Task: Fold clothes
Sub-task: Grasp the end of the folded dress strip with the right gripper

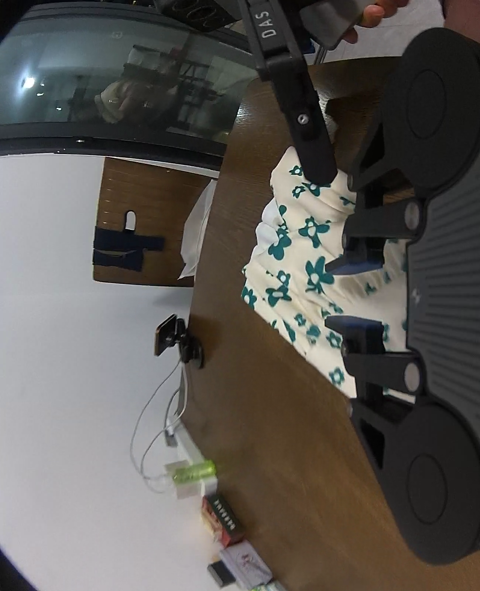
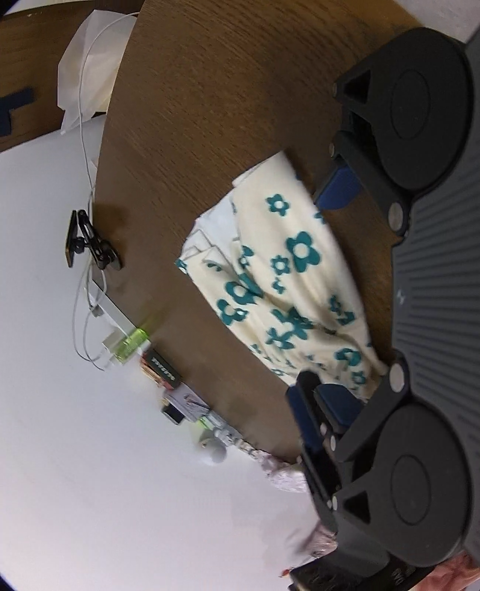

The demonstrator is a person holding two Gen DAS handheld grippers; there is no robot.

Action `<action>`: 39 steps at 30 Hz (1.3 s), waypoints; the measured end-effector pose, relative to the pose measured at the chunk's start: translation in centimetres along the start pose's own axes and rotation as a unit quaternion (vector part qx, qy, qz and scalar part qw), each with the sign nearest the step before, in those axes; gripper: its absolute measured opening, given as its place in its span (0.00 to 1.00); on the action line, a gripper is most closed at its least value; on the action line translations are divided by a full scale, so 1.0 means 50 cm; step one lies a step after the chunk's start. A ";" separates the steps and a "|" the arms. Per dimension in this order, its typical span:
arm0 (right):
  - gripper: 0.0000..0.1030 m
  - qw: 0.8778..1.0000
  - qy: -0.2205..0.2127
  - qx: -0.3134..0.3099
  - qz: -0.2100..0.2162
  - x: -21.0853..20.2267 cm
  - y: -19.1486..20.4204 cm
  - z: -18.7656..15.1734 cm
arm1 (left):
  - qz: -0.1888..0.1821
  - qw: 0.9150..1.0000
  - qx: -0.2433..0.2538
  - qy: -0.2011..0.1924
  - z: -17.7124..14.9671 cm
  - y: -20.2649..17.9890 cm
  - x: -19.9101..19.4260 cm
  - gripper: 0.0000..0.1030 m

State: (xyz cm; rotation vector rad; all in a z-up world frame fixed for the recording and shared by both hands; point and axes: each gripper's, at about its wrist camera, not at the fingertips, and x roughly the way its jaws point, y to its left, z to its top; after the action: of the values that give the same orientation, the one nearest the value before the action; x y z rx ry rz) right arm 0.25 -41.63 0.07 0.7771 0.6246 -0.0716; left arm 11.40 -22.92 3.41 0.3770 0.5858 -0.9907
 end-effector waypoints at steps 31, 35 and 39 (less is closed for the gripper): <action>0.41 0.996 -0.044 0.064 -0.045 0.112 -0.009 0.081 | -0.055 0.998 -0.032 0.007 -0.015 0.039 0.050 0.21; 0.27 0.996 -0.038 0.062 -0.047 0.118 -0.011 0.080 | -0.053 0.998 -0.026 0.006 -0.017 0.034 0.051 0.21; 0.15 0.998 -0.040 0.040 -0.036 0.116 -0.008 0.074 | -0.053 0.998 -0.029 0.002 -0.015 0.033 0.048 0.22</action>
State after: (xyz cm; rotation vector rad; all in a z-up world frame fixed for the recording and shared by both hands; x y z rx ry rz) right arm 6.74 -43.46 -1.36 0.8252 0.5763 -0.1937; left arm 13.61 -23.24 1.39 0.2999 0.6425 -1.0714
